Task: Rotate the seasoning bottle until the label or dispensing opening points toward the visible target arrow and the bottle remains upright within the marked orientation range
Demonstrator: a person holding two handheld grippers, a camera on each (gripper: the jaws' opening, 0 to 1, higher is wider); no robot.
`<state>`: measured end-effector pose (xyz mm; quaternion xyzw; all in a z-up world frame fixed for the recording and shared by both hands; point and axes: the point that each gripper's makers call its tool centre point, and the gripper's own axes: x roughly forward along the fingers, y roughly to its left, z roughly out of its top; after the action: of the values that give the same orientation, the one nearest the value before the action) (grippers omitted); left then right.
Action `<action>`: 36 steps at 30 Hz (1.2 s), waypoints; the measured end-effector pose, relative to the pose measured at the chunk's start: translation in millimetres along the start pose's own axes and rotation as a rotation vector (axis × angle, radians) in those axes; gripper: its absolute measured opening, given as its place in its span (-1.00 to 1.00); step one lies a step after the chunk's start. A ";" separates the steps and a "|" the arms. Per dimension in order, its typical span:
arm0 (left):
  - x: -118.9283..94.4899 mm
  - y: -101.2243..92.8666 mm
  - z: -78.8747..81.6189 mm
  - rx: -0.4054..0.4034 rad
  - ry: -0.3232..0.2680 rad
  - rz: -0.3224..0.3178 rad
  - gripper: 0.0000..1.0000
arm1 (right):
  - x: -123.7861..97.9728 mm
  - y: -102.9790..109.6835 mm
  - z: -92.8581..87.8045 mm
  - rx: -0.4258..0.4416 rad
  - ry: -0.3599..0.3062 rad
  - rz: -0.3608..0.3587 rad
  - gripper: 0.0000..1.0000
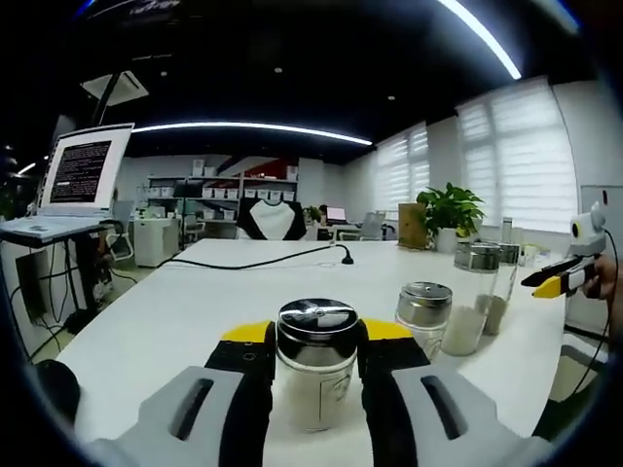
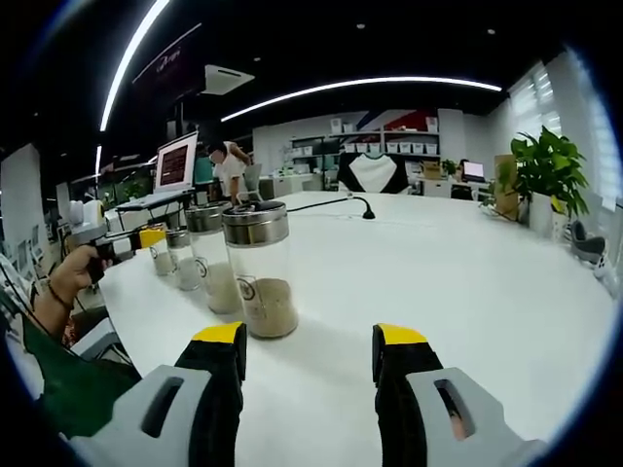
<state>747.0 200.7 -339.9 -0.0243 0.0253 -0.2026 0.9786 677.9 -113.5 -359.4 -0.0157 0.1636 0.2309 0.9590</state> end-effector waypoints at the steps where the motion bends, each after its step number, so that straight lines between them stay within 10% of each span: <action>1: 0.1 -0.2 0.1 0.001 0.000 -0.003 -0.32 | -0.2 -0.2 -0.2 -0.001 0.001 -0.002 0.03; 36: 4.1 -1.8 -0.7 0.011 -0.016 -0.290 -0.32 | -0.1 0.4 -3.7 -0.003 0.013 -0.004 0.03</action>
<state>750.1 197.4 -340.6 -0.0240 0.0125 -0.3417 0.9394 676.5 -113.6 -362.9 -0.0191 0.1695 0.2291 0.9583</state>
